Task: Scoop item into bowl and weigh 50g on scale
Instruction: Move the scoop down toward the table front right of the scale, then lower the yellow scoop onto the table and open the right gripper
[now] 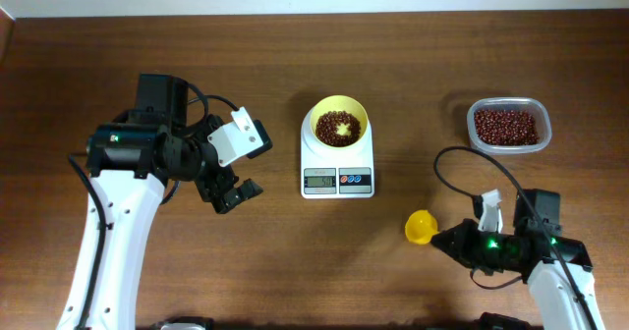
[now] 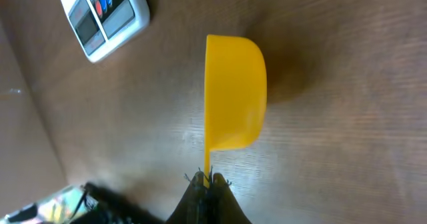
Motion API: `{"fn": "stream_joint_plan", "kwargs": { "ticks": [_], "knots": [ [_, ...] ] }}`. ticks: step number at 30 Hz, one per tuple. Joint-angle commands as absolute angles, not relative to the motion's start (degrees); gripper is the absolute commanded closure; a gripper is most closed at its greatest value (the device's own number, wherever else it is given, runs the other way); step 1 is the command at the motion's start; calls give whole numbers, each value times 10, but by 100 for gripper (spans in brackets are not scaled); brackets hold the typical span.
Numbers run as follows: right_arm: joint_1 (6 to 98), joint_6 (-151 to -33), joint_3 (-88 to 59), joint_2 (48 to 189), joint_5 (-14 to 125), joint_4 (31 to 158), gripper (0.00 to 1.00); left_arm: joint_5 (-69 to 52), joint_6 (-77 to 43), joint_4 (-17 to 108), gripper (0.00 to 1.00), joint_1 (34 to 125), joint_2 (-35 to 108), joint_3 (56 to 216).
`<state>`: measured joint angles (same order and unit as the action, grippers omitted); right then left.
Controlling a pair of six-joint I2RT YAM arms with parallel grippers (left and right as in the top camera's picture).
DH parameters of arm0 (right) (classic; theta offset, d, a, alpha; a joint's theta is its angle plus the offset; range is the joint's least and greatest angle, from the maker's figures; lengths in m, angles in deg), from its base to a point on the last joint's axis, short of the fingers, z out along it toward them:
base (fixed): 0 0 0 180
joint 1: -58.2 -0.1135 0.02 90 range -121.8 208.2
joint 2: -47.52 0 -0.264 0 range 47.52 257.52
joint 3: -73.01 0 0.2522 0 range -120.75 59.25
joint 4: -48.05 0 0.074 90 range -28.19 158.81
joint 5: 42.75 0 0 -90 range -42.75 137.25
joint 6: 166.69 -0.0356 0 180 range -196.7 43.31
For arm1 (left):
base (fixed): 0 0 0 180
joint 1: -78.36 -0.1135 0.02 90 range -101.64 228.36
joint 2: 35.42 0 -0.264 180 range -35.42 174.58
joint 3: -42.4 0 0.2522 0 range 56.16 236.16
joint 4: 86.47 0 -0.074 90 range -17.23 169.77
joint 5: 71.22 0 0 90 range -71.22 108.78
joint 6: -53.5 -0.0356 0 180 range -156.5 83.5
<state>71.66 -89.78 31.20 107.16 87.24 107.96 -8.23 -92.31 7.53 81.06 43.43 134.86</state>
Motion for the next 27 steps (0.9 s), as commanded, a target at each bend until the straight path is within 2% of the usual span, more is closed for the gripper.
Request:
{"fn": "stream_joint_plan", "kwargs": {
  "ticks": [1,4,6,10,12,21,22,23,24,26,27],
  "knots": [
    [713,-922,317,1073,852,1048,96,-93,-932,75,1,811,427,1357],
    [713,-922,317,1073,849,1042,96,-93,-932,75,1,811,427,1357],
    [713,-922,317,1073,845,1042,87,-93,-932,75,1,811,427,1357],
    [713,-922,317,1073,800,1039,85,-93,-932,75,1,811,427,1357],
    [713,-922,317,1073,775,1033,74,-93,-932,75,1,811,427,1357],
    [713,-922,317,1073,658,1029,62,-93,-932,74,1,811,427,1357],
    [713,-922,317,1073,649,1029,58,-93,-932,75,1,811,427,1357],
    [713,-922,317,1073,645,1029,47,-93,-932,75,1,811,427,1357],
    [713,-922,317,1073,645,1029,40,-93,-932,75,1,811,427,1357],
    [713,-922,317,1073,645,1029,20,-93,-932,75,1,811,427,1357],
    [713,-922,317,1073,646,1027,1,-93,-932,74,1,811,427,1357]
  ]
}}
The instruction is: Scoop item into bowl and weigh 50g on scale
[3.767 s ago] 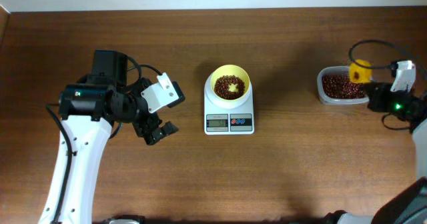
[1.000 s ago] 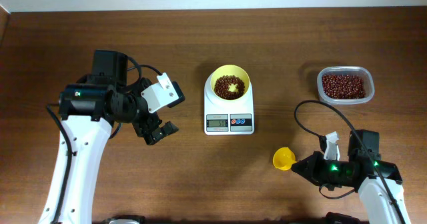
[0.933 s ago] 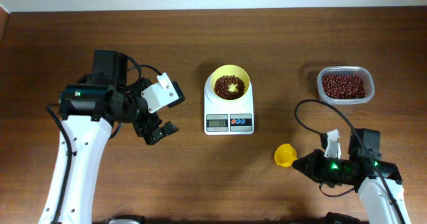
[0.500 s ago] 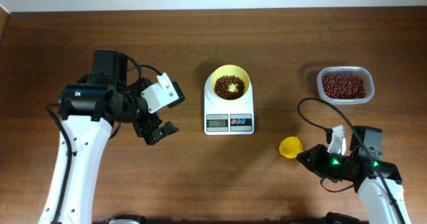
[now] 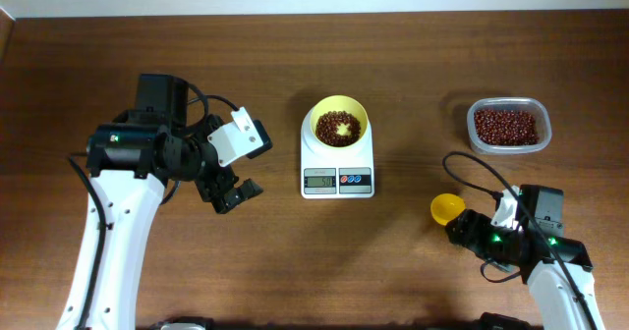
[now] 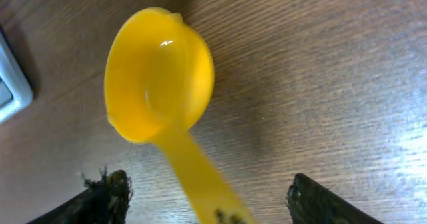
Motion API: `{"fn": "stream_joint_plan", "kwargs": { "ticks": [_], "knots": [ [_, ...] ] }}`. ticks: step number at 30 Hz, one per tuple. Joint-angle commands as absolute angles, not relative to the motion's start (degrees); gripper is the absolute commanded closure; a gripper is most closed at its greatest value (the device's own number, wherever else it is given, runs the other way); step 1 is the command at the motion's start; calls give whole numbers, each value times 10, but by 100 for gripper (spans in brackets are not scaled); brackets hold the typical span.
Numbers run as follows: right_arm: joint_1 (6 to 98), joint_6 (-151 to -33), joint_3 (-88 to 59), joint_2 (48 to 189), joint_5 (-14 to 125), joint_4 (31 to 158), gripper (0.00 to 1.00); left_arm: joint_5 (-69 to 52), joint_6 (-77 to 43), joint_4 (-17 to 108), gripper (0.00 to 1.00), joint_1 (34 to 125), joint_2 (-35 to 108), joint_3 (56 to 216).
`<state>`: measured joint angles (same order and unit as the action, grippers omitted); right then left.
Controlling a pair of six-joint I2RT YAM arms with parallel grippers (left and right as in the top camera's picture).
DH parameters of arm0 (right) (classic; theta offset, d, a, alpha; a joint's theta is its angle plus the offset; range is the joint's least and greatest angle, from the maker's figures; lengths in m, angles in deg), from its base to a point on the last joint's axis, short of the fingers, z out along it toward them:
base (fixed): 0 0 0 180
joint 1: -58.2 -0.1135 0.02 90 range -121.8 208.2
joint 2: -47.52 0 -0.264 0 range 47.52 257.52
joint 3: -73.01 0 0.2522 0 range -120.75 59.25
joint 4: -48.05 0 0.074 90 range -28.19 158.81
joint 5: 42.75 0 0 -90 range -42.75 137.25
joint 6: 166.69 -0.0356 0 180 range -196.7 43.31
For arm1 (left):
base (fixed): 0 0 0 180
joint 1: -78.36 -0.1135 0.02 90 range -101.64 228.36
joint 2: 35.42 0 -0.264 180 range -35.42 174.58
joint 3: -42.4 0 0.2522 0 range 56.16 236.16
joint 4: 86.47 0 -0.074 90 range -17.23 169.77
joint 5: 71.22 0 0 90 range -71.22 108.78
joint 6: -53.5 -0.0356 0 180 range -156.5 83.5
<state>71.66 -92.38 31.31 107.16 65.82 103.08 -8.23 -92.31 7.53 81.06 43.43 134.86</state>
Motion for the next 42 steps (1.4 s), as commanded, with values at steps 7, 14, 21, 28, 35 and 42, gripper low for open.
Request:
{"fn": "stream_joint_plan", "kwargs": {
  "ticks": [7,14,21,28,35,42],
  "knots": [
    [713,-922,298,1073,591,980,1,-93,-932,75,1,811,427,1357],
    [713,-922,142,1018,726,1042,1,-93,-932,74,1,811,427,1357],
    [713,-922,101,1000,779,1088,1,-93,-932,75,1,811,427,1357],
    [713,-866,101,990,788,1086,1,-93,-932,74,1,811,427,1357],
    [684,-829,102,829,769,1133,1,-93,-932,75,1,811,427,1357],
    [578,-831,135,713,646,1130,1,-93,-932,75,1,811,427,1357]
  ]
}}
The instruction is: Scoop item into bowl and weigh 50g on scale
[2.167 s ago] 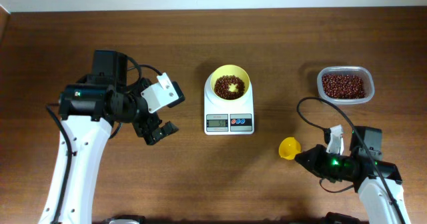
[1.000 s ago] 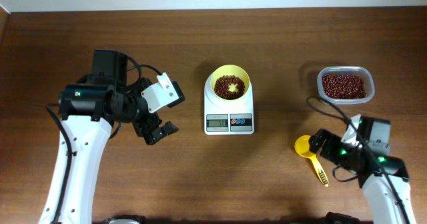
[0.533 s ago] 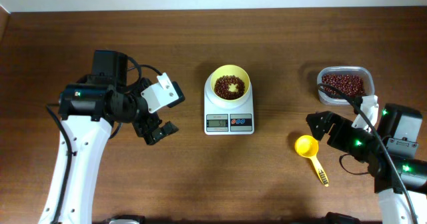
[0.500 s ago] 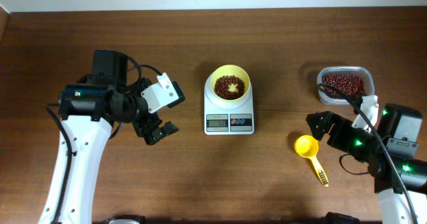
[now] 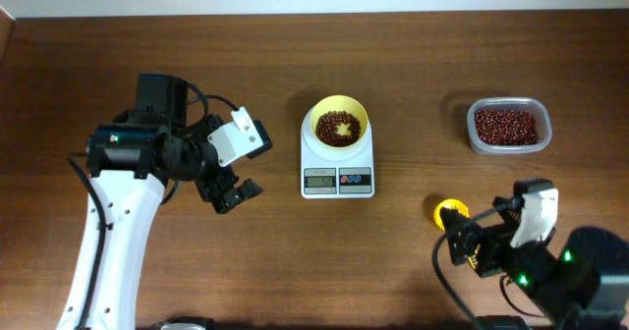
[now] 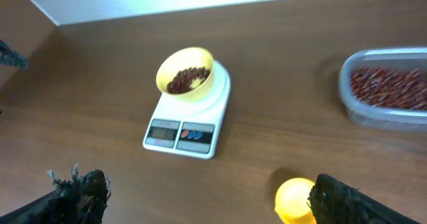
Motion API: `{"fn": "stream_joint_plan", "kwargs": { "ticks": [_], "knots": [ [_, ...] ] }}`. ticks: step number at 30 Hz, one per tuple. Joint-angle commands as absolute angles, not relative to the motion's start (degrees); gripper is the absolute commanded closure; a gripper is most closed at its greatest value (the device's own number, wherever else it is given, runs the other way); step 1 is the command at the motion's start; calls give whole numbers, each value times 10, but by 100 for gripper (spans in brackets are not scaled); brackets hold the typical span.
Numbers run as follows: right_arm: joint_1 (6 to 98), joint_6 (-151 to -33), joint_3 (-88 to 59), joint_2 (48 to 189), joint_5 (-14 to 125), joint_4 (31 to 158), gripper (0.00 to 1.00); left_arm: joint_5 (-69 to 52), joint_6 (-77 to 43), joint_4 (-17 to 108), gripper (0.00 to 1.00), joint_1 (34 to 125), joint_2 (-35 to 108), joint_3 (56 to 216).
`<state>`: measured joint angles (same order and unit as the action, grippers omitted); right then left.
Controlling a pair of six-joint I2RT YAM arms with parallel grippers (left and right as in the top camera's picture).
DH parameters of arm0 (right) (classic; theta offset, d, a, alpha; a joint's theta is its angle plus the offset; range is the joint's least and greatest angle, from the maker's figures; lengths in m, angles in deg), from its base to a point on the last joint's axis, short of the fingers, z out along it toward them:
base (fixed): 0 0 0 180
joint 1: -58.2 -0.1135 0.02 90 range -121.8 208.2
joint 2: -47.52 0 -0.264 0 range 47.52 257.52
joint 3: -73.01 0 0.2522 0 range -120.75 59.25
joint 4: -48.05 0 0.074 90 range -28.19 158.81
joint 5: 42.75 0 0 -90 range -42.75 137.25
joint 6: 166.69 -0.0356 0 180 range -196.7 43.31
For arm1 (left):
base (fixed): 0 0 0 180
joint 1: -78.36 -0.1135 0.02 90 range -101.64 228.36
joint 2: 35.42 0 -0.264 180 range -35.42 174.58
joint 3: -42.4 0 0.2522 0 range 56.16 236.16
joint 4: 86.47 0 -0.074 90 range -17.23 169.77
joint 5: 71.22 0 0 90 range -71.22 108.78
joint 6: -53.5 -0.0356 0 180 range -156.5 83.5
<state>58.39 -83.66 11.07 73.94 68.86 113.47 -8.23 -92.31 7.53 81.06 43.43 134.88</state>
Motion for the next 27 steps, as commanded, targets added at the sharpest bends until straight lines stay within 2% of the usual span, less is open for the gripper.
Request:
{"fn": "stream_joint_plan", "kwargs": {
  "ticks": [1,4,11,27],
  "knots": [
    [578,-831,152,693,643,1117,1,-93,-932,74,1,811,427,1357],
    [578,-831,247,602,631,1014,1,-93,-932,74,1,811,427,1357],
    [570,-829,353,500,593,879,1,-93,-932,75,1,811,427,1357],
    [571,-799,387,477,571,796,1,-93,-932,74,1,811,427,1357]
  ]
}}
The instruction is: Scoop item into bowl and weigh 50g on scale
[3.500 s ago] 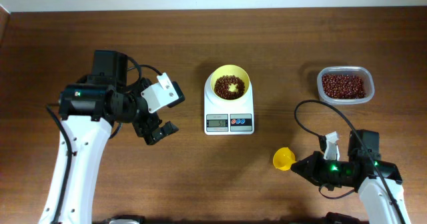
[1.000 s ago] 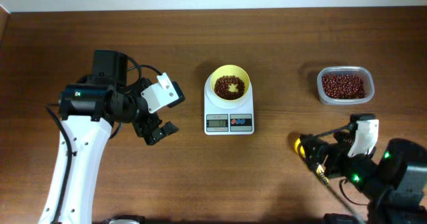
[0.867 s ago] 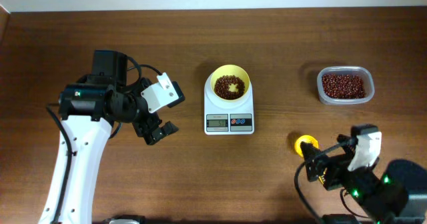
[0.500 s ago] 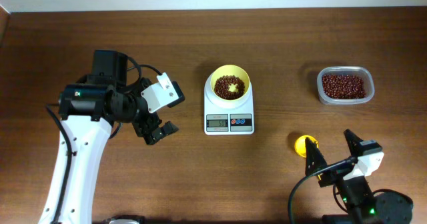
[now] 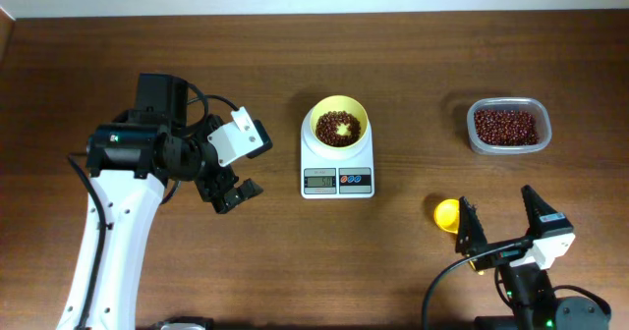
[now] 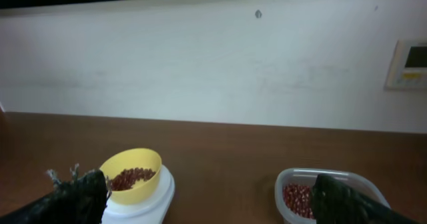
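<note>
A yellow bowl (image 5: 337,124) of red beans sits on the white scale (image 5: 337,181) at mid-table; the right wrist view shows the same bowl (image 6: 131,169) on the scale (image 6: 148,201). The yellow scoop (image 5: 447,213) lies empty on the table, just left of my right gripper (image 5: 503,222). That gripper is wide open at the front edge and holds nothing; the right wrist view shows the gripper (image 6: 207,187) level, facing the back wall. The scoop is out of that view. My left gripper (image 5: 234,187) hovers open to the left of the scale.
A clear container of red beans (image 5: 508,126) stands at the back right, and in the right wrist view this container (image 6: 320,192) sits partly behind the right finger. A pale wall rises behind the table.
My right gripper has drawn back toward the front edge and tilted up, so its camera now faces the wall instead of the tabletop. The scoop lies where it was. The left arm is unchanged.
At first my right gripper was shut on the scoop's handle, the empty scoop tipped on its side. Then the scoop sat further right with the jaws open around its handle. Later the gripper was clear of the lying scoop, and now it is pulled back.
</note>
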Motion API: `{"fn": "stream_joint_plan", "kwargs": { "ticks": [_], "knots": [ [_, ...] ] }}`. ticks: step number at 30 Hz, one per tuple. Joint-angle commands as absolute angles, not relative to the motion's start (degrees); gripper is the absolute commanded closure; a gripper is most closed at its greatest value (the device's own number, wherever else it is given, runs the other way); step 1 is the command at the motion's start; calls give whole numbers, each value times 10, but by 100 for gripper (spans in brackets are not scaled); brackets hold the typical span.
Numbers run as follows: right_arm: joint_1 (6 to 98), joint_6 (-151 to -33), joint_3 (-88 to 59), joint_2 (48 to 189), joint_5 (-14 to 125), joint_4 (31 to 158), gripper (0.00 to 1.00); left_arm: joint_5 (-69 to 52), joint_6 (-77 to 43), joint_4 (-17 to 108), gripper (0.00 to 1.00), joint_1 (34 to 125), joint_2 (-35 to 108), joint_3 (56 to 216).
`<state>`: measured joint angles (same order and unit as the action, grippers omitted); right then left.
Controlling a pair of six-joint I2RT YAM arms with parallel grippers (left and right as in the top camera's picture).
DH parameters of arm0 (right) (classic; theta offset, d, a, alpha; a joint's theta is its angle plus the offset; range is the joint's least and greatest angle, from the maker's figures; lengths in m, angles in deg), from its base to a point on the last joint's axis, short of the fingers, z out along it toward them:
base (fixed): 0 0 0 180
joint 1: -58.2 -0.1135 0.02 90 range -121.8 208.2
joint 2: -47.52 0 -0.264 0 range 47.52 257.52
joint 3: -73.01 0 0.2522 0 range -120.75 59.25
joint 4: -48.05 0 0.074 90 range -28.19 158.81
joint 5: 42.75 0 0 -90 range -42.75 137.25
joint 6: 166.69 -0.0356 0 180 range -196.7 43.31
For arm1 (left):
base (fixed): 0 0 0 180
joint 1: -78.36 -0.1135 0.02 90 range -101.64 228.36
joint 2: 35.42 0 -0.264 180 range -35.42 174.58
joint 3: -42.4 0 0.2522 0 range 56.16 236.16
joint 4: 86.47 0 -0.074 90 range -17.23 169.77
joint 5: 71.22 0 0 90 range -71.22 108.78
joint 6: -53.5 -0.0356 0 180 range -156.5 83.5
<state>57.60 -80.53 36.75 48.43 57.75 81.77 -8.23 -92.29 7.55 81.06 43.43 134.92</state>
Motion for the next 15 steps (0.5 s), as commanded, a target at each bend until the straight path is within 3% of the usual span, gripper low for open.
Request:
{"fn": "stream_joint_plan", "kwargs": {
  "ticks": [1,15],
  "knots": [
    [571,-799,397,477,571,782,1,-93,-932,75,1,811,427,1357],
    [609,-799,497,477,586,635,1,-93,-932,75,1,811,427,1357]
  ]
}}
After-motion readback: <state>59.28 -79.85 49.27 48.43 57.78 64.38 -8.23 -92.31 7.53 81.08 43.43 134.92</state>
